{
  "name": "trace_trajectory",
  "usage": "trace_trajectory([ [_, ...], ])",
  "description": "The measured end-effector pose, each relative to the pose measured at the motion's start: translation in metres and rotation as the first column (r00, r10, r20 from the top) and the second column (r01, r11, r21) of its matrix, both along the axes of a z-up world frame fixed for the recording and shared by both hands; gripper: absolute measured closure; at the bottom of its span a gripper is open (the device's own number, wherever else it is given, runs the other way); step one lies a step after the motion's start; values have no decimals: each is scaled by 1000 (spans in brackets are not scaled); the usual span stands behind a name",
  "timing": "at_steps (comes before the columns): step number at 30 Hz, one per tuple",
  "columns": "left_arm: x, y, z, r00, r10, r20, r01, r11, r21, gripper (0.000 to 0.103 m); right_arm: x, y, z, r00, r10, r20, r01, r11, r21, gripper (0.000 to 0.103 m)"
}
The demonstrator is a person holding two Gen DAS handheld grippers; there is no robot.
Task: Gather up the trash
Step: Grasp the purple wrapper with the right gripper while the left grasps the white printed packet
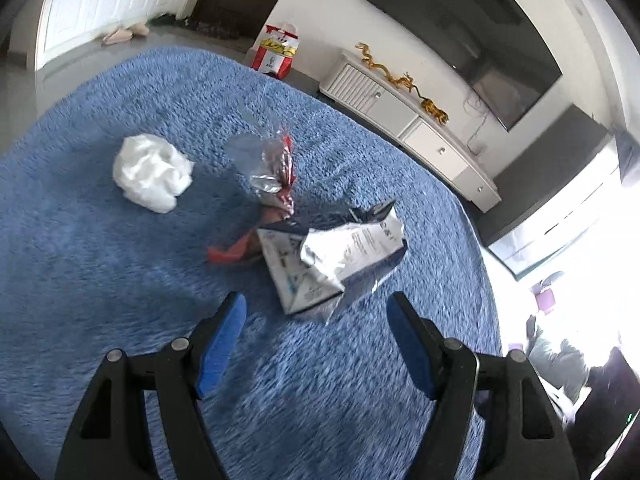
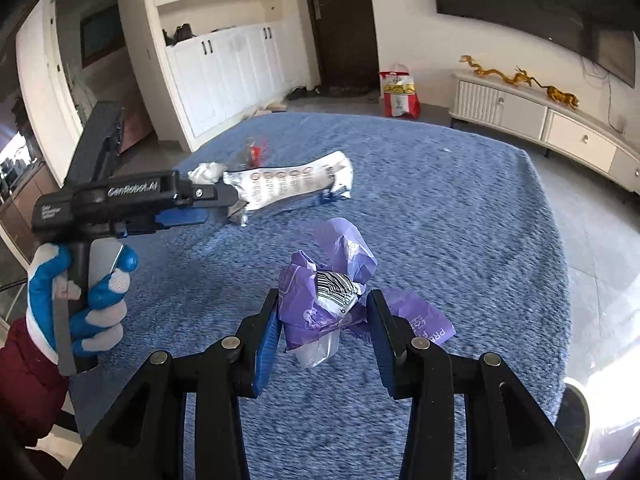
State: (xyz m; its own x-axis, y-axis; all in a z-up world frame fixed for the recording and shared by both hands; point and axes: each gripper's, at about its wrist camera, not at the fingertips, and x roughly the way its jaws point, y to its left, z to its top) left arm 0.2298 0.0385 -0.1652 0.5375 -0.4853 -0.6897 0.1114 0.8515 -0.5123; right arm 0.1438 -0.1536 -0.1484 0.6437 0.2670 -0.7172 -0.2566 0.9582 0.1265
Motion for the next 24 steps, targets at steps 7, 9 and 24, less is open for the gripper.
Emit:
trace_trajectory([
  [7,25,-12,-7,996,86,-36,-87,996,-2,33,-6,-27,0,999,-34,6,34,999,-6,61],
  [9,27,-16,-6,994,106,-39,-105,994,16,34,-9,-34,0,999,-45,7,45,999,-3,61],
  [24,-15,-20,3,996,89,11,-90,995,47,75,-32,-48,4,994,-105,19,105,994,8,61],
])
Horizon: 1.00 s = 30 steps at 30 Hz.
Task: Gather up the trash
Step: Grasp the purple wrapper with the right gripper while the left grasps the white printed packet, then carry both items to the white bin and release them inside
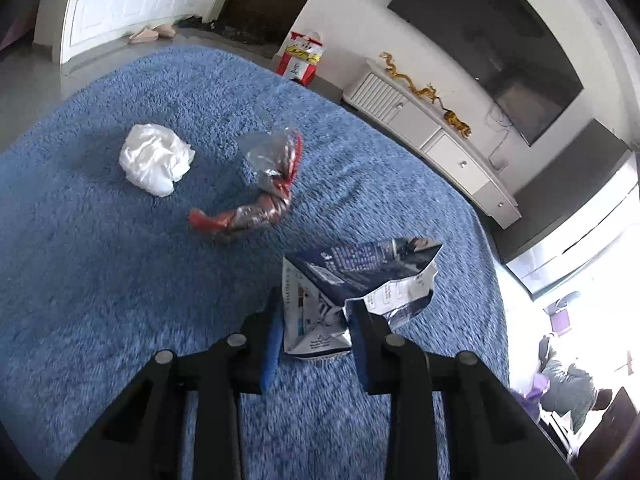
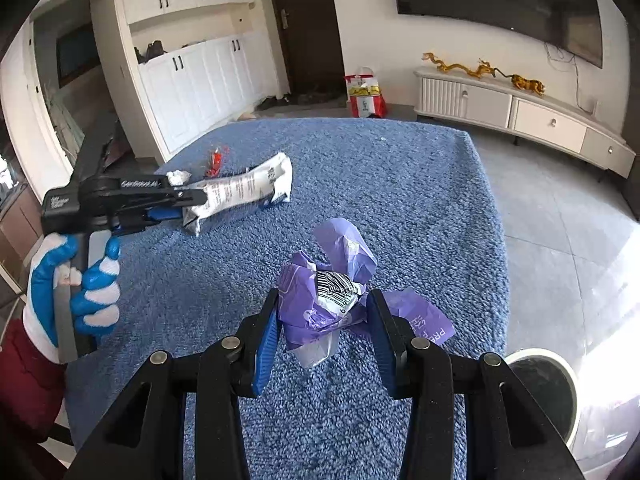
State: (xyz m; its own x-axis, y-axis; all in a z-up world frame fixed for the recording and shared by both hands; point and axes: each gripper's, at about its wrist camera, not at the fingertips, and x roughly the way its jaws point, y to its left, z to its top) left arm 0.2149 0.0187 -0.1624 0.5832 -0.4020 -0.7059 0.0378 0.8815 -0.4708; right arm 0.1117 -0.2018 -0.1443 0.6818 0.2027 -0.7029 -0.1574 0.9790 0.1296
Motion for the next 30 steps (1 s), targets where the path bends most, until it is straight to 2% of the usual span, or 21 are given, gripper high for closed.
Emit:
trace_trajectory([
  [8,-48,4,35,995,-39,92,39,999,-2,75,-28,2,13,1000,-17,26,17,1000,-9,61],
  [14,-83,3,57,987,-59,147,56,998,26,75,-52,3,26,998,-21,58,22,1000,-14,61],
  [20,-113,-5,79,977,-60,205,44,996,80,75,-74,-8,38,995,-43,92,44,999,-11,61],
  [30,-140,-33,101,959,-108,263,66,984,165,75,-99,-37,41,988,-87,129,86,996,9,61],
])
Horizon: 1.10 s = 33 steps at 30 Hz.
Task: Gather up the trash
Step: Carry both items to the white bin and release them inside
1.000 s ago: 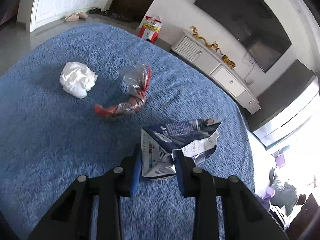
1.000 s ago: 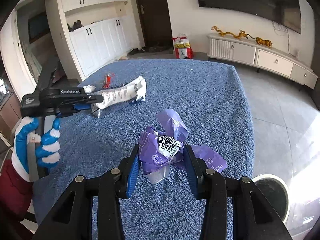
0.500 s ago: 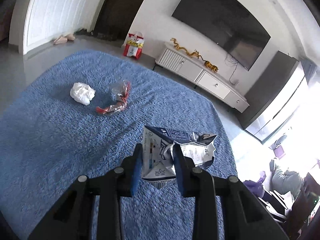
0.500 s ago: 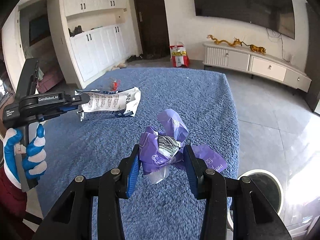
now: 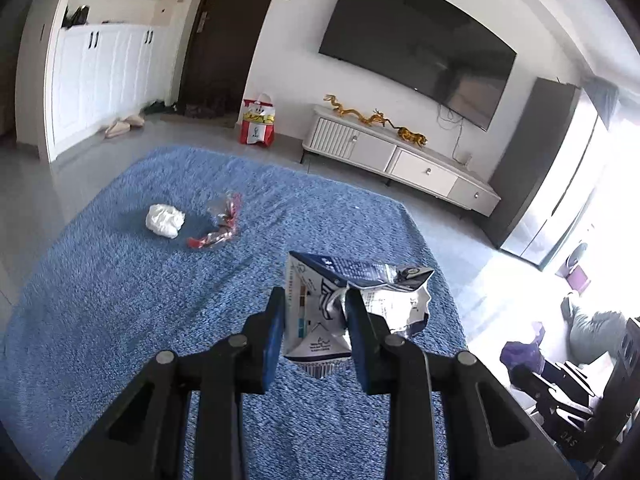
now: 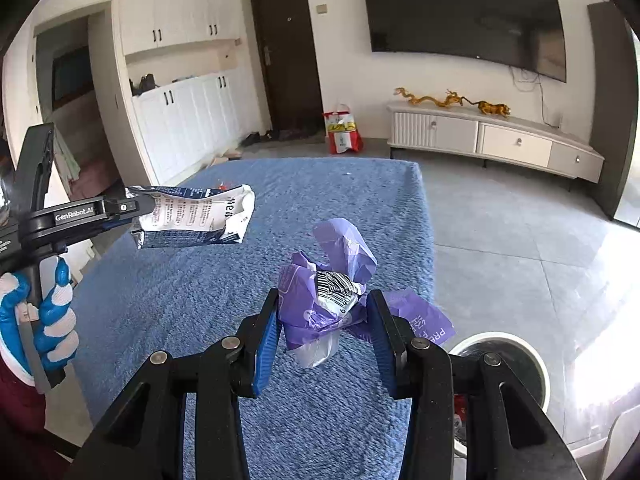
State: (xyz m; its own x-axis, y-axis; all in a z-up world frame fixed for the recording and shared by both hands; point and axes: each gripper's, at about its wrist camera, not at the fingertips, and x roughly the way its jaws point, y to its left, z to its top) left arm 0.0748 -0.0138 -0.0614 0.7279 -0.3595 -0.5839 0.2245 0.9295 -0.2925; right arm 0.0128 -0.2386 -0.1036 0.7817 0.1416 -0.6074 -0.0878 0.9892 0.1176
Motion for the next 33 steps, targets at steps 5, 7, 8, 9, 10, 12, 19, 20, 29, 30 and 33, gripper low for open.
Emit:
trace_trajectory([
  [5,-5,-26,9,999,-33,21,32,999,42,75,-8,-20,-5,1000,-29,10,29,999,26,61],
  [7,-5,-37,12,998,-51,26,50,997,58,75,-12,-28,-6,999,-47,15,47,999,28,61],
  [8,-5,-44,13,998,-64,28,62,996,67,75,-14,-34,-7,998,-59,17,59,998,29,61],
  [9,-5,-50,14,997,-73,29,71,995,75,75,-16,-41,-8,997,-73,19,72,997,29,61],
  [10,-5,-57,15,996,-85,32,82,993,87,75,-17,-44,-8,996,-85,21,84,996,28,61],
  [12,-4,-70,17,994,-106,37,101,989,105,75,-23,-56,-8,993,-115,25,115,993,18,61],
  [19,-1,-126,17,976,-213,49,201,963,182,75,-33,-96,-11,975,-218,32,217,976,15,61],
  [20,0,-133,16,973,-226,49,213,959,188,75,-34,-102,-13,972,-232,30,232,973,22,61],
  [29,10,-220,-7,930,-367,-11,357,897,260,75,-31,-152,-39,946,-323,-27,324,944,57,61],
  [30,11,-228,-11,926,-377,-18,368,891,266,75,-29,-158,-44,942,-333,-37,335,940,59,61],
  [33,17,-259,-26,906,-418,-64,418,864,281,75,-26,-177,-54,932,-357,-62,361,929,79,61],
])
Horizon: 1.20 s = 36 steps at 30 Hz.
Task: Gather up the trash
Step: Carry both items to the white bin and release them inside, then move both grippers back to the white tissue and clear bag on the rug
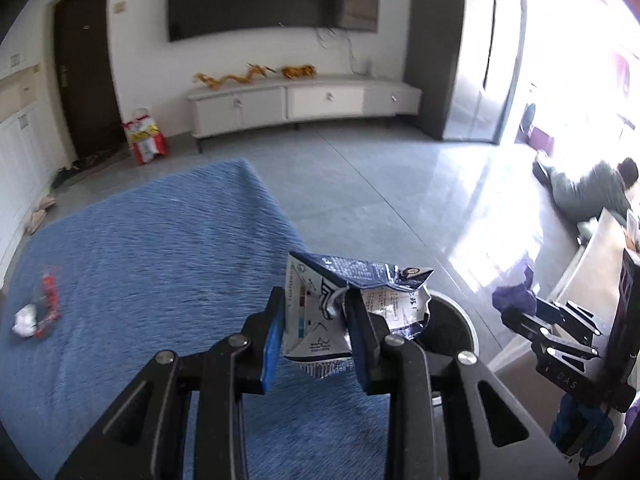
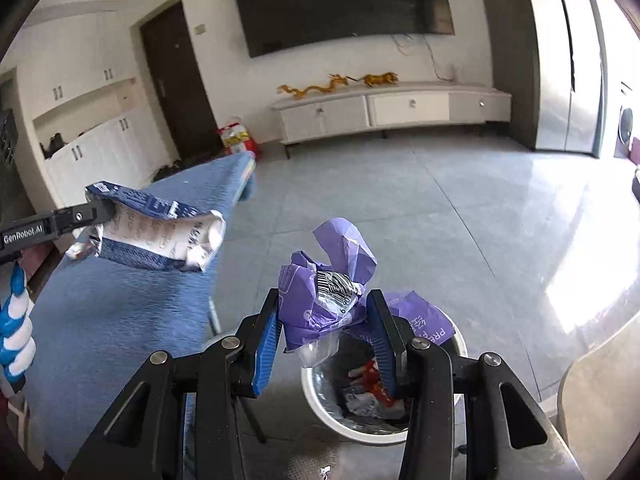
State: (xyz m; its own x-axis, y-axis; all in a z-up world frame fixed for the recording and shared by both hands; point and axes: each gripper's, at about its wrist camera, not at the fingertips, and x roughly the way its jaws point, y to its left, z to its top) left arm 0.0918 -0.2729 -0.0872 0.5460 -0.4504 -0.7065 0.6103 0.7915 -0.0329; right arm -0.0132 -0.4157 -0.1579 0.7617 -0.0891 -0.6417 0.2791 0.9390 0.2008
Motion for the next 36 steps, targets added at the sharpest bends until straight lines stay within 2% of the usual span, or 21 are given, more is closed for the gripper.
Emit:
trace_trajectory([
  [3,6,-31,-16,999,-39,-34,41,999,34,75,5,-16,-10,999,-26,-19,26,999,30,61],
  [11,11,-100,-51,993,-108,-55,114,986,122,75,29,-44,-36,995,-40,-89,45,997,57,60],
  [17,9,-133,-71,981,-160,-109,173,977,121,73,38,-55,-47,992,-74,-103,79,996,45,55],
  [18,9,-136,-73,979,-165,-118,179,977,119,70,39,-57,-48,991,-80,-107,85,996,41,54],
  [21,5,-139,-74,977,-168,-129,181,979,99,55,35,-63,-51,989,-99,-111,104,994,41,53],
  [28,-1,-125,-63,982,-153,-114,163,983,88,54,26,-59,-48,987,-116,-114,121,992,37,50],
  [33,-11,-99,-46,992,-120,-44,123,990,73,54,17,-49,-34,990,-109,-89,112,993,28,50],
  [36,-22,-77,-31,994,-106,26,105,993,58,54,10,-41,-22,993,-97,-66,99,995,16,49],
])
